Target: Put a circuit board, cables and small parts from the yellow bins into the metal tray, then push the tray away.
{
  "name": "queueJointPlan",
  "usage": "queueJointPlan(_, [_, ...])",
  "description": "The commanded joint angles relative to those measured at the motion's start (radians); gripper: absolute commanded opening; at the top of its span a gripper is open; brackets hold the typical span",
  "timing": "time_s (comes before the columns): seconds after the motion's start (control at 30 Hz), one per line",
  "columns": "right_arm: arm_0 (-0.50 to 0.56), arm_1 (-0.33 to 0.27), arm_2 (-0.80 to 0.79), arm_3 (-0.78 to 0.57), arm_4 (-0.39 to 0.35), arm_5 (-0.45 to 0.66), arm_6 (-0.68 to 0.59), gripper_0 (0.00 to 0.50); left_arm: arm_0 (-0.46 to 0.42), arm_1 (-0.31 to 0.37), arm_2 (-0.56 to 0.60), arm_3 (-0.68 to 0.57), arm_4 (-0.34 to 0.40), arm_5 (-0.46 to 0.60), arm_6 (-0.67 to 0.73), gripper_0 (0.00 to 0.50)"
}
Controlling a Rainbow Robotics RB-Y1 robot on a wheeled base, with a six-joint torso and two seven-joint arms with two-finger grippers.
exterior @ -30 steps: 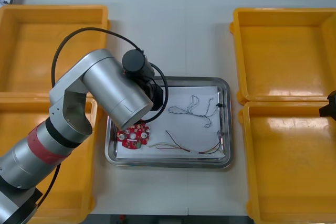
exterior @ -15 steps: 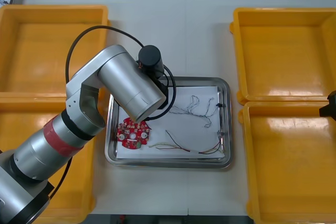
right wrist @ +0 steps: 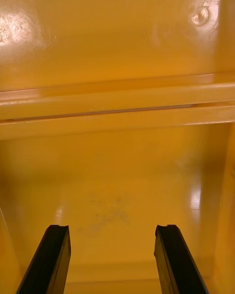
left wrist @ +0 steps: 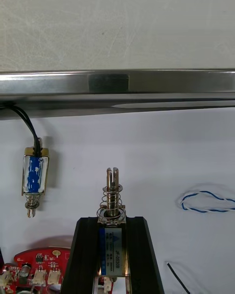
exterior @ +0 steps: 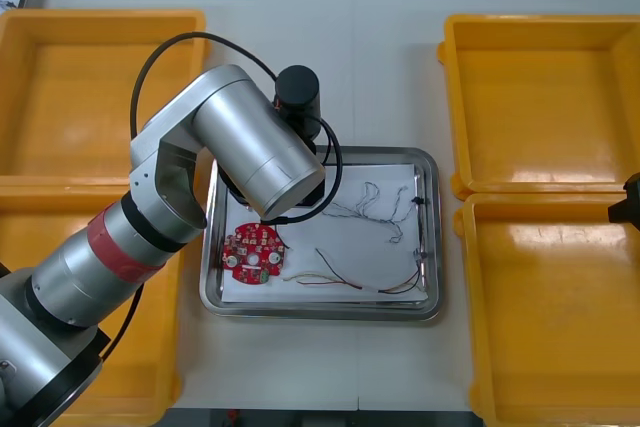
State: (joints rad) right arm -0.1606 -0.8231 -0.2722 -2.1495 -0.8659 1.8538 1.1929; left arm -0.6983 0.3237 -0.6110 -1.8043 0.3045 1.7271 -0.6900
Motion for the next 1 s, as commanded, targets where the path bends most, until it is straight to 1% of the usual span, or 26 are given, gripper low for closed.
queueJointPlan(0.03, [0.010, -0.039, 0.013, -0.007, -0.007, -0.005, 0.027, 0.500, -0.053, -0.031, 0.028, 0.007, 0.021, 0.019, 0.009, 0.000])
queueJointPlan(0.2, [0.010, -0.039, 0.013, -0.007, -0.007, -0.005, 0.027, 0.500, -0.061, -0.040, 0.028, 0.051, 0.015, -0.004, -0.002, 0.000])
queueJointPlan(0.43, [0.010, -0.039, 0.013, -0.007, -0.007, -0.005, 0.027, 0.500, -0.064, -0.051, 0.030, 0.071, 0.005, -0.024, -0.008, 0.000])
queueJointPlan(0.7, [0.010, -0.039, 0.013, -0.007, -0.007, -0.005, 0.027, 0.500, -0.064, -0.055, 0.030, 0.120, -0.007, -0.081, -0.022, 0.000])
queueJointPlan(1.0, [0.010, -0.039, 0.013, -0.007, -0.007, -0.005, 0.027, 0.500, -0.063, -0.058, 0.030, 0.129, -0.022, -0.084, -0.025, 0.000])
